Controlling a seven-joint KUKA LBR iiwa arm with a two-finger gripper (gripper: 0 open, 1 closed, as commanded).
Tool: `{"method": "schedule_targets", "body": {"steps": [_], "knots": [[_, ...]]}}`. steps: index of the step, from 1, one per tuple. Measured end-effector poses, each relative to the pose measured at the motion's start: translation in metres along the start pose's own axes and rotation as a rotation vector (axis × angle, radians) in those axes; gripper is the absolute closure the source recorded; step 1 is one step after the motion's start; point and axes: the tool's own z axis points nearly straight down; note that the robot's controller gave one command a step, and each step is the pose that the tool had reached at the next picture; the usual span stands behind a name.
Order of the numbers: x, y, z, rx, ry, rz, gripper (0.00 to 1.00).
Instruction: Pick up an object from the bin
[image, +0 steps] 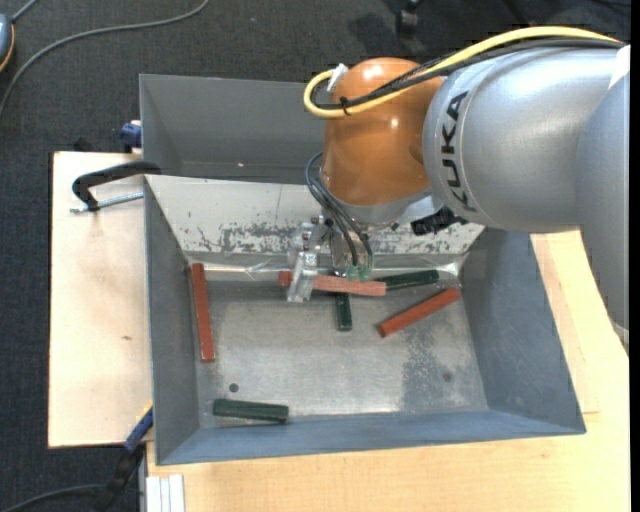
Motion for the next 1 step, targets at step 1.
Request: {"method": "schedule_targets", "body": {"steps": [1], "knots": [[-0.0209,0.0124,-0.0691,-0.002,0.0,0.023,1.0]]}}
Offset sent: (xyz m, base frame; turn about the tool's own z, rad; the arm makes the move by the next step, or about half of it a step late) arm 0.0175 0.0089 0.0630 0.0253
